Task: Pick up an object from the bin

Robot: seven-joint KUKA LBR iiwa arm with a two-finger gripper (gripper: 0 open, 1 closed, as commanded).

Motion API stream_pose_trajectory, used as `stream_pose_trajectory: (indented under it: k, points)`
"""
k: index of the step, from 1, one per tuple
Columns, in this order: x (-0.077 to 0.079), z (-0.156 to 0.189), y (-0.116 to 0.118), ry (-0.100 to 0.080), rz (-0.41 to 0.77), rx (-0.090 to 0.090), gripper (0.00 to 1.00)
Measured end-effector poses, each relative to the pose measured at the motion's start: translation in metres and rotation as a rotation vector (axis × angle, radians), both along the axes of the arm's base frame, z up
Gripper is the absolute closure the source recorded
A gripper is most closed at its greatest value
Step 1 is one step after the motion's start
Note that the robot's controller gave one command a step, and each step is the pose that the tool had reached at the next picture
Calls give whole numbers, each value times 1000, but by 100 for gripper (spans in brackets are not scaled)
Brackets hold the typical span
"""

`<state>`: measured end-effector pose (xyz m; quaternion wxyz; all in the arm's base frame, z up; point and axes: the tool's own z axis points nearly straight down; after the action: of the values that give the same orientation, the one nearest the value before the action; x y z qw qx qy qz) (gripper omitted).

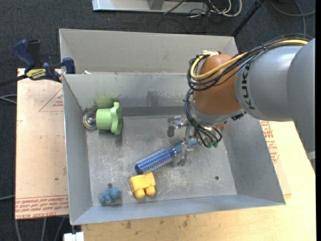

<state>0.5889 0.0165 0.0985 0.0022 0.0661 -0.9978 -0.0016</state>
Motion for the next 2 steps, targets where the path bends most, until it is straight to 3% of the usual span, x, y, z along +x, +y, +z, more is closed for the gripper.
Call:
stream_pose_trajectory:
  k: [1,2]
  points:
    - [2,3,-2,-5,-1,-2,100]
    - [66,63,24,-17,-37,0,100]
